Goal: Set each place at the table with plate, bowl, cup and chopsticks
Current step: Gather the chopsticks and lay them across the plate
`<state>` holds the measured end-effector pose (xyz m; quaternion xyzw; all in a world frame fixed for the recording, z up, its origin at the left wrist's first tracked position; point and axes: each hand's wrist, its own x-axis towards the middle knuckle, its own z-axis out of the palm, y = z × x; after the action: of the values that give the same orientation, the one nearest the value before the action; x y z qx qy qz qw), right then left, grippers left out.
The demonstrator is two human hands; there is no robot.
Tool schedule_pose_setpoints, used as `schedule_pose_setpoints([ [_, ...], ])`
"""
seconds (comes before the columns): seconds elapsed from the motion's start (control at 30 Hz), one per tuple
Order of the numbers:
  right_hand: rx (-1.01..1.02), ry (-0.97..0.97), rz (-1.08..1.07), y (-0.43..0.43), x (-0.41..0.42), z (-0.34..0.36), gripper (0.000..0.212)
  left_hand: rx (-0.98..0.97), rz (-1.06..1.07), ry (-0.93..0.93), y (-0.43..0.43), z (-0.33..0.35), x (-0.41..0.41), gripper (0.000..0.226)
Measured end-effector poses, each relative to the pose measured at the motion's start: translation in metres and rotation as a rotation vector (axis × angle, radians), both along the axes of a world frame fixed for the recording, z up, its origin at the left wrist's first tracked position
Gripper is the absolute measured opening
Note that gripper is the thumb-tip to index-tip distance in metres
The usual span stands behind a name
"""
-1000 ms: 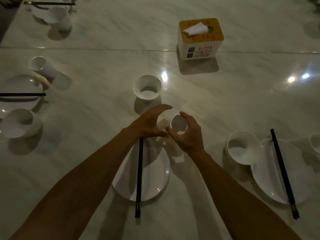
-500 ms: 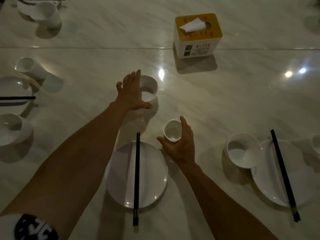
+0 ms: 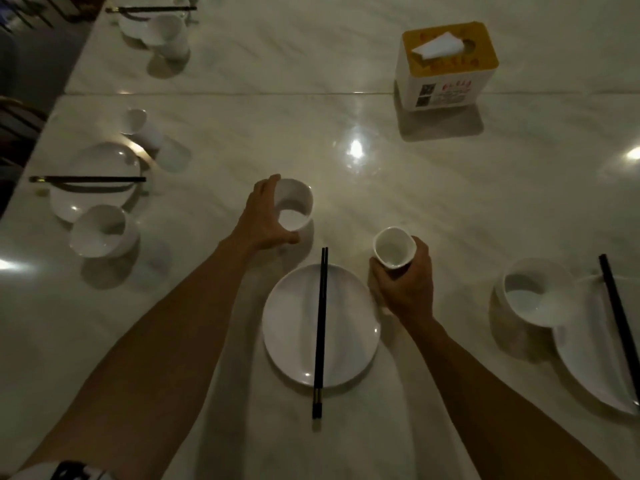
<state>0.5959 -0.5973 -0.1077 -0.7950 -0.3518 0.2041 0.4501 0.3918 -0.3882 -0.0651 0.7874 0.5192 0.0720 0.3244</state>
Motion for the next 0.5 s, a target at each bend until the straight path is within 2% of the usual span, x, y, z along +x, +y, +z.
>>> schedule_pose_setpoints([
  [0.2,-0.007,0.029,-0.006,-0.014,-0.014,0.002,0.073,0.011,0.078,-0.014,-0.037,-0.001,-0.056,0.129],
  [0.5,0.04,0.068,-0.138,-0.029,-0.048,0.005,0.073,-0.003,0.097,-0.001,-0.081,0.006,-0.078,0.135],
])
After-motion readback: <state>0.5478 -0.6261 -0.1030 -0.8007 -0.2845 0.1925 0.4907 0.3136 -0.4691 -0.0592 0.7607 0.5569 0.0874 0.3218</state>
